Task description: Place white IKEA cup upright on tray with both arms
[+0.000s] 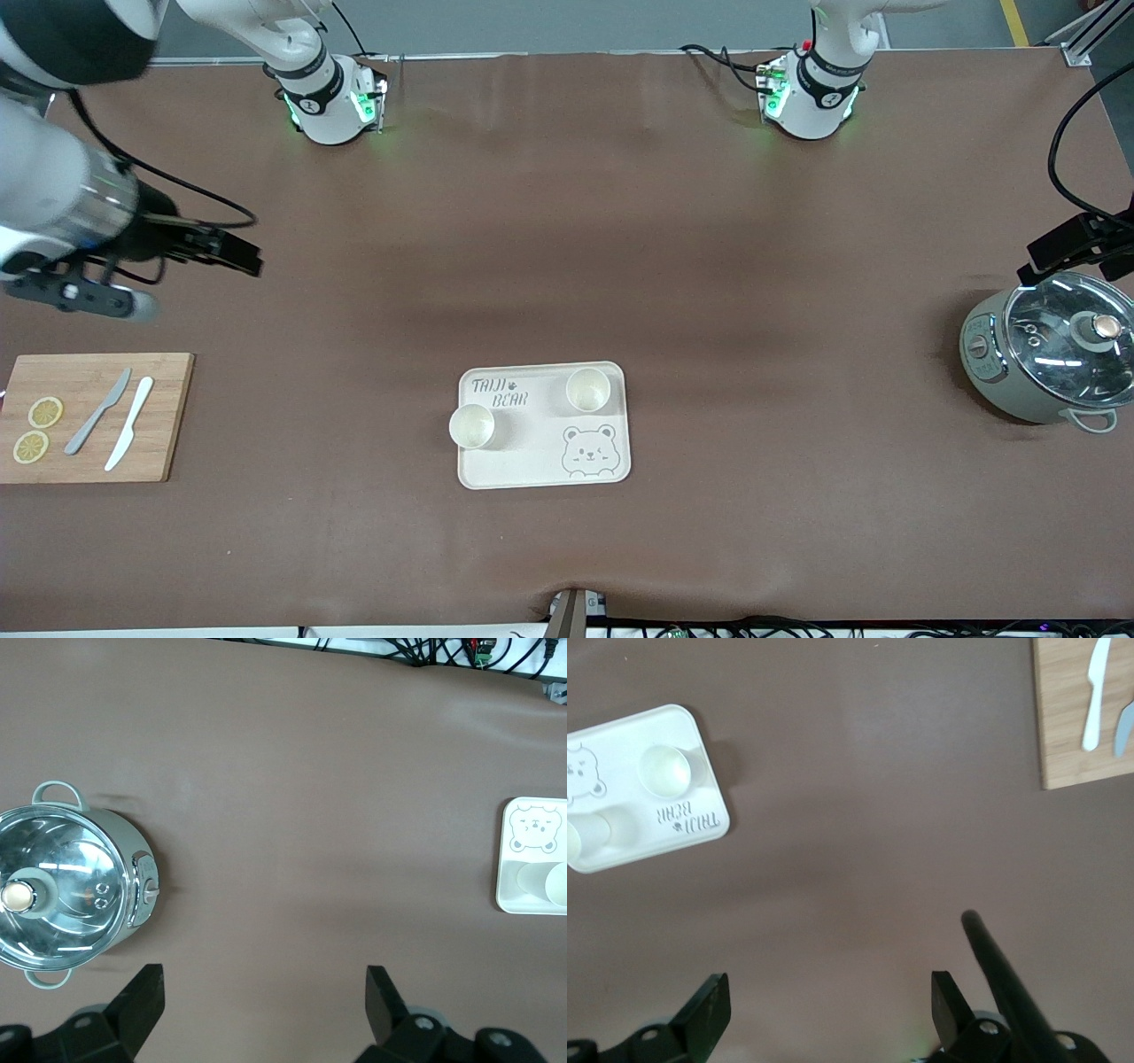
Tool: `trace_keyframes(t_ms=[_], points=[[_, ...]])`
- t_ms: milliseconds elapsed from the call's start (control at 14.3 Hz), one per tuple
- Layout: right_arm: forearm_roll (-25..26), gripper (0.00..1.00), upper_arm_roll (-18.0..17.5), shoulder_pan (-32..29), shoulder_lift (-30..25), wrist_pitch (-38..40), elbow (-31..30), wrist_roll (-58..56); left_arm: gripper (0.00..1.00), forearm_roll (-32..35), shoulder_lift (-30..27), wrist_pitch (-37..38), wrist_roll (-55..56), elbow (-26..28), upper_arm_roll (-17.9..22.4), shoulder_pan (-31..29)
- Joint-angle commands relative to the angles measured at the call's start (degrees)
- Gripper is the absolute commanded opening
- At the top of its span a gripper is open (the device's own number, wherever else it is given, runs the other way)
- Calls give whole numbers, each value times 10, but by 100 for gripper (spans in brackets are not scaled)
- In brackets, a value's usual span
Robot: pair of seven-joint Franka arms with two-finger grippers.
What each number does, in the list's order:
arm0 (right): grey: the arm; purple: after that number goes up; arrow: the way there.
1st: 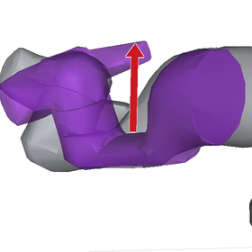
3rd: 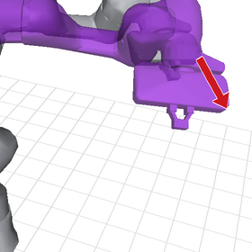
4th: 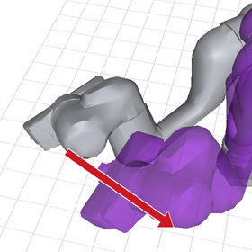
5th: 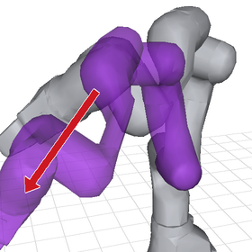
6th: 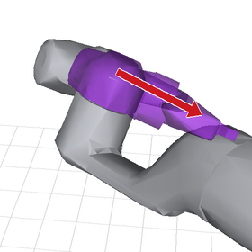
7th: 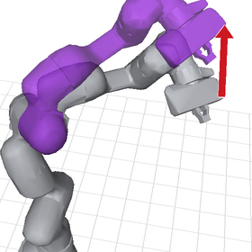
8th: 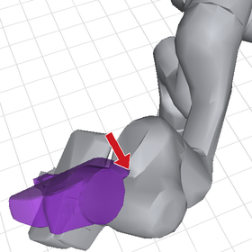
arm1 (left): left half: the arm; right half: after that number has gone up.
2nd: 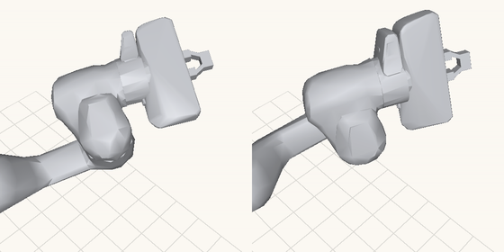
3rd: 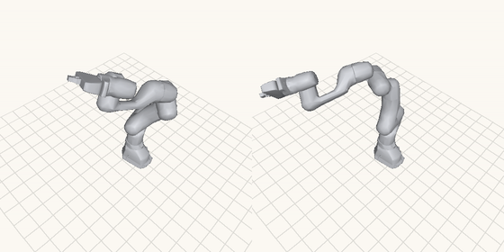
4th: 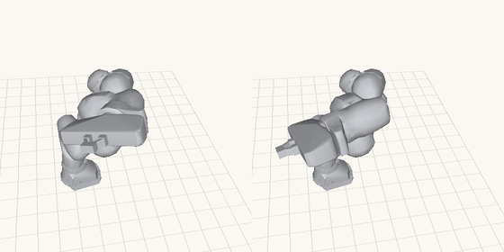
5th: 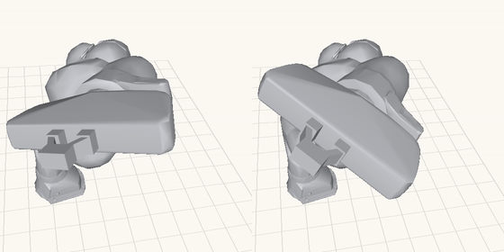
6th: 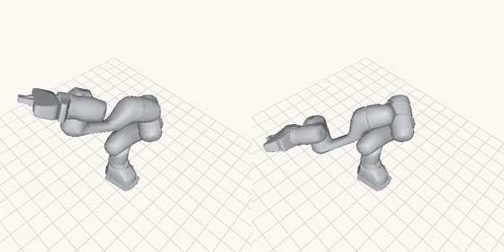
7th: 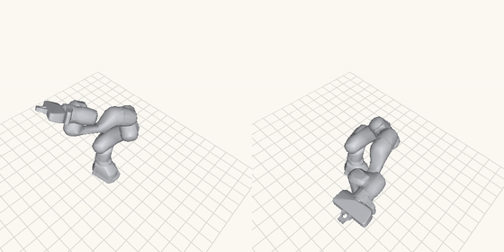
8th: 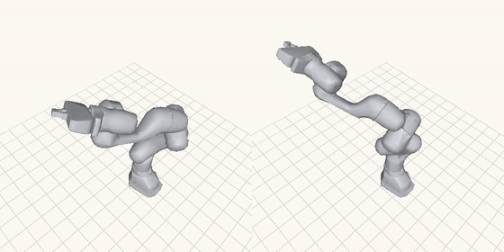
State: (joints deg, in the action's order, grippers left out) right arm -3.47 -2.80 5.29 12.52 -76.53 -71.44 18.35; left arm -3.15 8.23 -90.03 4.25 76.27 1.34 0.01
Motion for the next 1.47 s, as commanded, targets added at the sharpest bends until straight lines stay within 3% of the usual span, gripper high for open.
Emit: trace_keyframes(t_ms=[0,210,701,1402], points=[[-9,100,-7,-73,-48,-2,-53,-111,100,12,1,10,-1,-10,1,-1],[-10,100,-7,-130,-45,-15,-72,-189,100,12,1,9,-1,-10,1,-1],[18,100,-7,-133,-44,-100,-142,-206,100,12,2,9,0,-10,0,0],[18,100,-11,-128,-48,-100,-124,-207,100,11,2,8,1,-10,-1,2]])
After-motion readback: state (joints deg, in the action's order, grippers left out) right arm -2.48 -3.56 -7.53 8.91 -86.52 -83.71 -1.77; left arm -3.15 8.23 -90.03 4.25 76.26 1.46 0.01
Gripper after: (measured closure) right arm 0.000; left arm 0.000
